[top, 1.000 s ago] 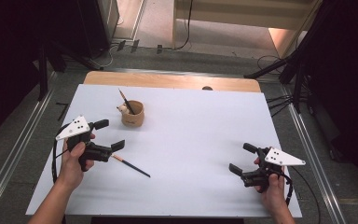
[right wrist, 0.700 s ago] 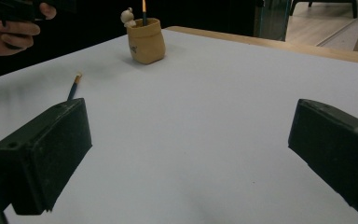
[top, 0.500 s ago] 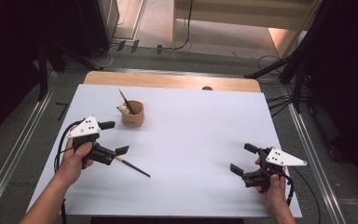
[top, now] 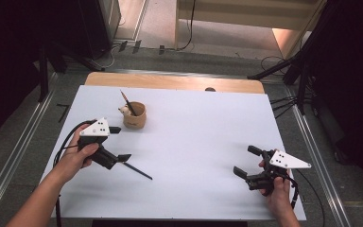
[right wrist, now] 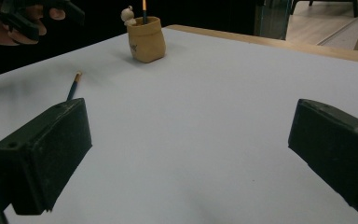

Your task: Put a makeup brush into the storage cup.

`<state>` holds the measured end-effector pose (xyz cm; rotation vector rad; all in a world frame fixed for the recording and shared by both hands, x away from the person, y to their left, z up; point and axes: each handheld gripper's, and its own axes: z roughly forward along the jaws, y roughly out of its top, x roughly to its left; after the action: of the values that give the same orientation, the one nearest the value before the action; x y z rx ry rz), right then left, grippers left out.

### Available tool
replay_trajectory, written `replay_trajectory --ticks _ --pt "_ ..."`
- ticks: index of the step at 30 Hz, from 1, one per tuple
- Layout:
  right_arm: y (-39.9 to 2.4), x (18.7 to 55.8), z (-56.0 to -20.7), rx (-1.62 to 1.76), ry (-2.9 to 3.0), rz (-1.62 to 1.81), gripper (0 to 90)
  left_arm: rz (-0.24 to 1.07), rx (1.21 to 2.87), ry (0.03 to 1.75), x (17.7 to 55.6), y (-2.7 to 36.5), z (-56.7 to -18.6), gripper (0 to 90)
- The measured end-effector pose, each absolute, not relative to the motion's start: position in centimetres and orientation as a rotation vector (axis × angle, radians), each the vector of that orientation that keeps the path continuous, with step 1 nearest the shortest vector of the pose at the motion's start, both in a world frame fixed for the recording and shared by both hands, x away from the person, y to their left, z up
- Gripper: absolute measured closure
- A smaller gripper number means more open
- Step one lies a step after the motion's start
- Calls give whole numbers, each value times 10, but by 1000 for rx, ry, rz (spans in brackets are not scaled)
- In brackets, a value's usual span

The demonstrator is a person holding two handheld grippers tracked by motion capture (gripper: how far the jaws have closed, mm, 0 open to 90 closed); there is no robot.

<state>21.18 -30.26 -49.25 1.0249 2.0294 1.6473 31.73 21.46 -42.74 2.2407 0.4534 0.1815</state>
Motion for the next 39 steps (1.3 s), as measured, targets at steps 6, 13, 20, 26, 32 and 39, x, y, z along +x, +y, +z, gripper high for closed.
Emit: replay_trajectory --ticks 6,13,20,26,32,39 --pt "-302 212 -493 1025 2030 1648 0 154 2319 385 321 208 -433 0" --pt "-302 212 -493 1028 2032 1649 0 100 2439 315 322 201 -437 0" --pt "-302 212 -493 1028 2035 1650 0 90 2518 279 324 196 -443 0" --pt "-302 212 -493 1030 2037 1648 0 81 2566 260 326 194 -449 0" --pt "-300 212 -494 1025 2046 1649 0 92 2647 212 327 189 -452 1" --pt "-300 213 -495 1021 2046 1644 0 121 2736 175 326 182 -459 44"
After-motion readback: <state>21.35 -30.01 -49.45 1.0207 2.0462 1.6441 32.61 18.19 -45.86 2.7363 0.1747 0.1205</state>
